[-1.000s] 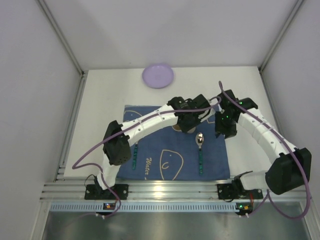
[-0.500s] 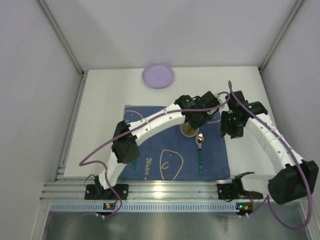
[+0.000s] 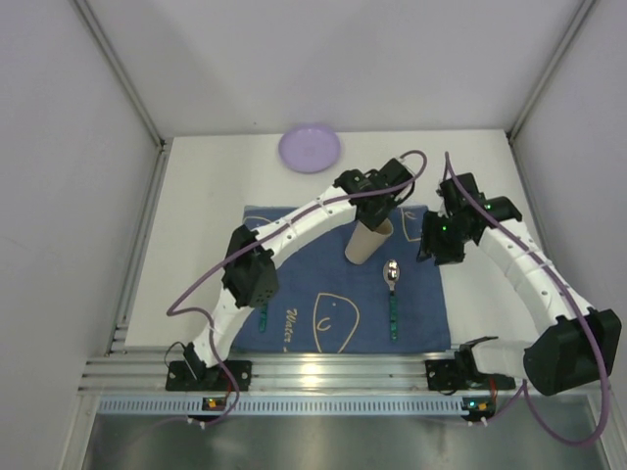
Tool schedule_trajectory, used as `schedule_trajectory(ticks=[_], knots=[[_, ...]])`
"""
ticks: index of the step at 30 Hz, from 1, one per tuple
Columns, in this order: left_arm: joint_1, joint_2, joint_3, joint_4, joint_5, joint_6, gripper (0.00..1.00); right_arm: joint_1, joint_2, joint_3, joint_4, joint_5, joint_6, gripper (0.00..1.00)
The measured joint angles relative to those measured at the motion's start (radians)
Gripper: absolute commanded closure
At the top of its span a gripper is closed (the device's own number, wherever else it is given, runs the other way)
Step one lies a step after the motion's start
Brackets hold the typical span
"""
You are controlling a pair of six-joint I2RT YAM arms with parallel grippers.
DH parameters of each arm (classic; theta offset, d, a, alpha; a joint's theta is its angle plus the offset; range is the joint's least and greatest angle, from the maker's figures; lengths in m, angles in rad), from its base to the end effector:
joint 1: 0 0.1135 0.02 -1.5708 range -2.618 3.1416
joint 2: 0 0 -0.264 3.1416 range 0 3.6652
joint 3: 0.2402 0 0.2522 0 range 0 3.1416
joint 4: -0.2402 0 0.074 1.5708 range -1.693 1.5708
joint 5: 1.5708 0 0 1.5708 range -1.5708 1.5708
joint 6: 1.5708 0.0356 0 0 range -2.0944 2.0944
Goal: Set the dinner table for one person
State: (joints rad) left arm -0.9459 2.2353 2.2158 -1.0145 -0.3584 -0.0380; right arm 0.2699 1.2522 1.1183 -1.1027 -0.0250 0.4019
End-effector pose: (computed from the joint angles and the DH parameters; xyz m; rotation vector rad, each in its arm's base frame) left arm 0.2931 -0.3850 0.2843 0.9862 2.3056 0.0745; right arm 0.2157 0.0606 0.2874 0.1806 2.8223 0.1906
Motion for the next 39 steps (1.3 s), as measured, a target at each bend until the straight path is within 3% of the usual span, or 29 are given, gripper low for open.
schedule_trajectory(ticks=[8,17,24,30,39], knots=[[0.074,-0.043,-0.07,0.037,0.019,-0.069,0.59,0.0,0.008,0.029,0.191,-0.181,0.079,0.55],[0.061,-0.179,-0.312,0.05,0.128,-0.107,0.74,0.0,0.035,0.018,0.229,-0.191,0.116,0.56],[0.061,-0.229,-0.423,0.05,0.203,-0.138,0.72,0.0,0.035,-0.013,0.227,-0.178,0.124,0.56],[0.061,-0.235,-0.391,0.051,0.242,-0.14,0.69,0.0,0.035,-0.014,0.228,-0.166,0.124,0.56],[0.061,-0.229,-0.187,0.058,0.3,-0.136,0.69,0.0,0.035,-0.014,0.228,-0.156,0.123,0.56]])
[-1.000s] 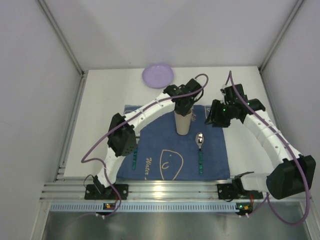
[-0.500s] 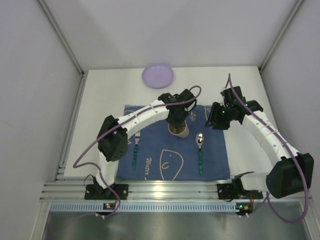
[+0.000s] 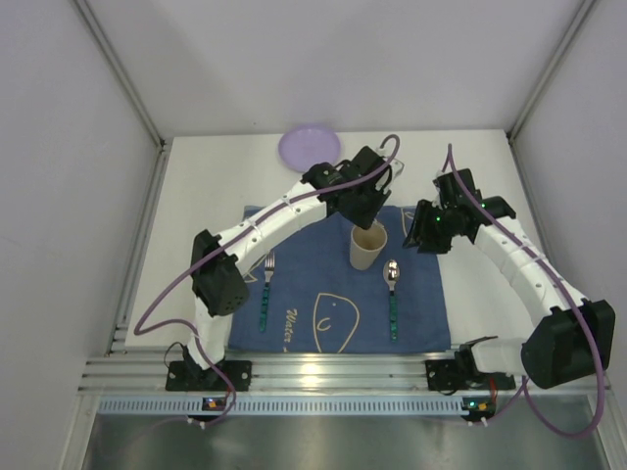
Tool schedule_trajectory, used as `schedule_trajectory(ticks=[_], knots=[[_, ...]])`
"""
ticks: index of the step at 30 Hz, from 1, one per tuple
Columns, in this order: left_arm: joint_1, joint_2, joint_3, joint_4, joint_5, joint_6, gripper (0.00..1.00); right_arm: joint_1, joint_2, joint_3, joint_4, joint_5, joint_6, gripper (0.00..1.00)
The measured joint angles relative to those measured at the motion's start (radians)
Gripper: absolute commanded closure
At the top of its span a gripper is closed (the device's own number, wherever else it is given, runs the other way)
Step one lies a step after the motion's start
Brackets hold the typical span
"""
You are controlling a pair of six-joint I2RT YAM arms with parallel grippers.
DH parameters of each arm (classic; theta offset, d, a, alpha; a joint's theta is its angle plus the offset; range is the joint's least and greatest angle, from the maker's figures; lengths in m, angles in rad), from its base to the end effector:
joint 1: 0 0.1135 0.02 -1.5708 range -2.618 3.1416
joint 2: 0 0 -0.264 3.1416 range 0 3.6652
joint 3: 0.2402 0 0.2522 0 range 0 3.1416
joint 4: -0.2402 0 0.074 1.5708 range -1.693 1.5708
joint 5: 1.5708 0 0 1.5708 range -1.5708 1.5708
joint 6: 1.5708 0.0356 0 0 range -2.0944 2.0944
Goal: Set the dinner table for one person
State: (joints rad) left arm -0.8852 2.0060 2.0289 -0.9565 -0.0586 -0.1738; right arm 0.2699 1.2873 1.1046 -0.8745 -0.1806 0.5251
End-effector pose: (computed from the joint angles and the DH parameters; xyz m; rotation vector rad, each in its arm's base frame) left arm 0.2802 -0.3393 0.3304 0.8615 2.3893 -0.3589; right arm 0.2407 0.0732 0.2865 0.2793 2.6797 0.4987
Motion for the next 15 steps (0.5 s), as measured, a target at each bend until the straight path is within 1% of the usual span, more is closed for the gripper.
schedule_trajectory(ticks=[8,12,15], knots=[[0.0,0.004,0.005,-0.001,0.007,-0.001,0.68,0.0,0.0,0.001,0.014,-0.009,0.0,0.55],[0.002,0.003,0.005,-0.001,-0.016,-0.005,0.68,0.001,0.009,0.009,0.04,-0.05,0.001,0.53],[0.007,0.001,0.005,-0.002,-0.034,-0.009,0.67,0.009,0.051,0.042,0.071,-0.084,0.002,0.51]])
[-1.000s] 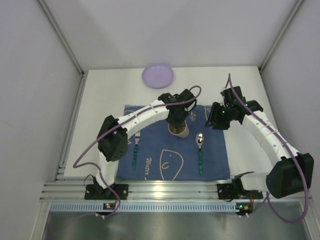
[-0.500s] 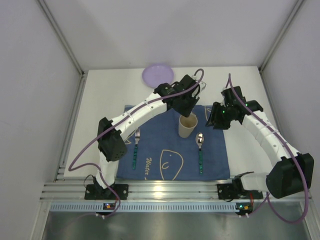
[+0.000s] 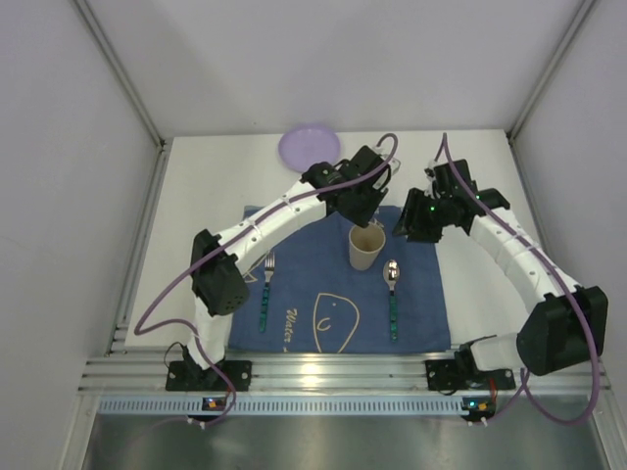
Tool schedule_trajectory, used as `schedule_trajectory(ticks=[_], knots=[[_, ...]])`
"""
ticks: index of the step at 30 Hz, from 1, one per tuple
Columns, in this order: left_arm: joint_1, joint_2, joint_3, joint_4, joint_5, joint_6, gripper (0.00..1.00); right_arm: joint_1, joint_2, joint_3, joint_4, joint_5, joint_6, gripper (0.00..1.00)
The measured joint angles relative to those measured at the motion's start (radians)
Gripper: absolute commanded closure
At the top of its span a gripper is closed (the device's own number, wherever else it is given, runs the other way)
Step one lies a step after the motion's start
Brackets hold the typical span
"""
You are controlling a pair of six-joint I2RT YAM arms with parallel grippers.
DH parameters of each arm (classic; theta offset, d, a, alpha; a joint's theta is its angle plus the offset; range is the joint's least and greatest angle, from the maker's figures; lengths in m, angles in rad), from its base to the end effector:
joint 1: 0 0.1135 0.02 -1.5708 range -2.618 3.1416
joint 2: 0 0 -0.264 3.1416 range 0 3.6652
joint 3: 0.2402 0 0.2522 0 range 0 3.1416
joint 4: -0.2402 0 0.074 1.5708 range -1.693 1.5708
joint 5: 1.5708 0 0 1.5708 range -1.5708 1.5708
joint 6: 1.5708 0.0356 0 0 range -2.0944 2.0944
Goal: Set the dinner table for one person
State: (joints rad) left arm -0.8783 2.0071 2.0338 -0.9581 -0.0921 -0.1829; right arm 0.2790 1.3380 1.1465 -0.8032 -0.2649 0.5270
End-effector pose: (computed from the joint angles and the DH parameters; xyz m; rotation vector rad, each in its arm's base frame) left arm 0.2835 -0.3367 0.3315 0.8246 2.3882 -0.3228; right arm 0.2570 0.0833 0.2918 0.2234 2.6360 0.6311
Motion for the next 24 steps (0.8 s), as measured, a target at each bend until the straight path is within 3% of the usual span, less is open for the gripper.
schedule_trajectory(ticks=[7,11,14,15,18,24], knots=[[0.04,-0.075,-0.068,0.003,-0.079,-0.037,0.57,0.045,0.089,0.063,0.06,-0.055,0.001,0.51],[0.132,-0.175,-0.143,0.016,-0.106,-0.08,0.53,0.088,0.145,0.081,0.068,-0.039,-0.003,0.52],[0.219,-0.245,-0.195,0.034,-0.11,-0.105,0.42,0.148,0.22,0.133,0.045,0.019,-0.02,0.64],[0.243,-0.262,-0.209,0.038,-0.11,-0.111,0.39,0.177,0.261,0.167,0.028,0.049,-0.03,0.76],[0.346,-0.309,-0.261,0.073,-0.111,-0.129,0.33,0.224,0.351,0.219,0.016,0.102,-0.041,1.0],[0.485,-0.277,-0.285,0.163,-0.057,-0.129,0.31,0.233,0.412,0.301,-0.068,0.197,-0.037,1.0]])
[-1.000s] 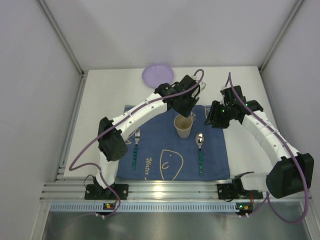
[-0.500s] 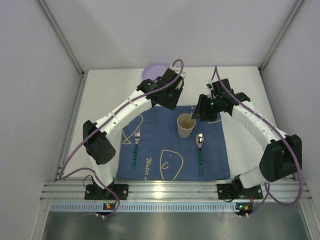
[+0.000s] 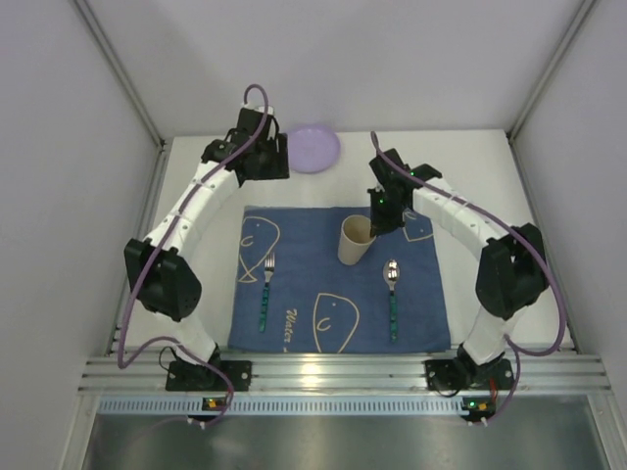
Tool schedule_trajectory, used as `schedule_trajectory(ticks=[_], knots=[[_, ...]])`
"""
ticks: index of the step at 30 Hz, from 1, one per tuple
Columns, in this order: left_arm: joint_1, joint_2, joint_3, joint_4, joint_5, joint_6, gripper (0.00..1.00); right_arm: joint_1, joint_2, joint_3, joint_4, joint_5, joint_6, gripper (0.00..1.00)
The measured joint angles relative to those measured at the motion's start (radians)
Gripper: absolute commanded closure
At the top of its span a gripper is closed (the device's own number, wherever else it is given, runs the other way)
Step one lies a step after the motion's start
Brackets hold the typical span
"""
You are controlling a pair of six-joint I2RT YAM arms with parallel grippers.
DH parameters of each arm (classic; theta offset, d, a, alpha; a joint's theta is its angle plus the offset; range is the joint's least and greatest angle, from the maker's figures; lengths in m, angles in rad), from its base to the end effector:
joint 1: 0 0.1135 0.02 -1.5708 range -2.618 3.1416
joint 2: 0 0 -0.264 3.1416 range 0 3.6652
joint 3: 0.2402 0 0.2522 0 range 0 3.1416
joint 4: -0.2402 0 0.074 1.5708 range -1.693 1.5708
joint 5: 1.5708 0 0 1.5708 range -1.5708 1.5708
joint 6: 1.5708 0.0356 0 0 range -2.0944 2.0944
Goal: Set the dinner table for one person
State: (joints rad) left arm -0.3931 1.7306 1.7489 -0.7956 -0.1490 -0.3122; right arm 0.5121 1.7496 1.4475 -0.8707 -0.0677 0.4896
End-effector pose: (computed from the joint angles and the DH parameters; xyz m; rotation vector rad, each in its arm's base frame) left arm 0.3564 -0.1421 0.3620 0.0216 2.3438 -0.1749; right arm 0.3136 0.1790 0.2567 -0.0507 2.8027 0.3547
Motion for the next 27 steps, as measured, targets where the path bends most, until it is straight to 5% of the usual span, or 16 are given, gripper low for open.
schedule_trajectory(ticks=[9,16,20,21,23,27], knots=[[0.095,0.359,0.257,0.109,0.038,-0.001,0.32,-0.05,0.0,0.106,-0.129,0.221,-0.051,1.0],[0.096,0.446,0.28,0.179,0.058,-0.026,0.3,-0.159,-0.001,0.065,-0.148,0.303,-0.062,1.0],[0.096,0.472,0.323,0.226,0.06,-0.035,0.25,-0.197,-0.002,0.056,-0.135,0.303,-0.062,1.0],[0.097,0.485,0.343,0.235,0.059,-0.039,0.16,-0.201,-0.002,0.056,-0.132,0.303,-0.062,1.0],[0.098,0.521,0.391,0.251,0.056,-0.053,0.13,-0.203,-0.002,0.052,-0.12,0.303,-0.064,0.9],[0.102,0.594,0.456,0.284,0.056,-0.088,0.02,-0.203,-0.002,0.026,-0.09,0.303,-0.071,0.54]])
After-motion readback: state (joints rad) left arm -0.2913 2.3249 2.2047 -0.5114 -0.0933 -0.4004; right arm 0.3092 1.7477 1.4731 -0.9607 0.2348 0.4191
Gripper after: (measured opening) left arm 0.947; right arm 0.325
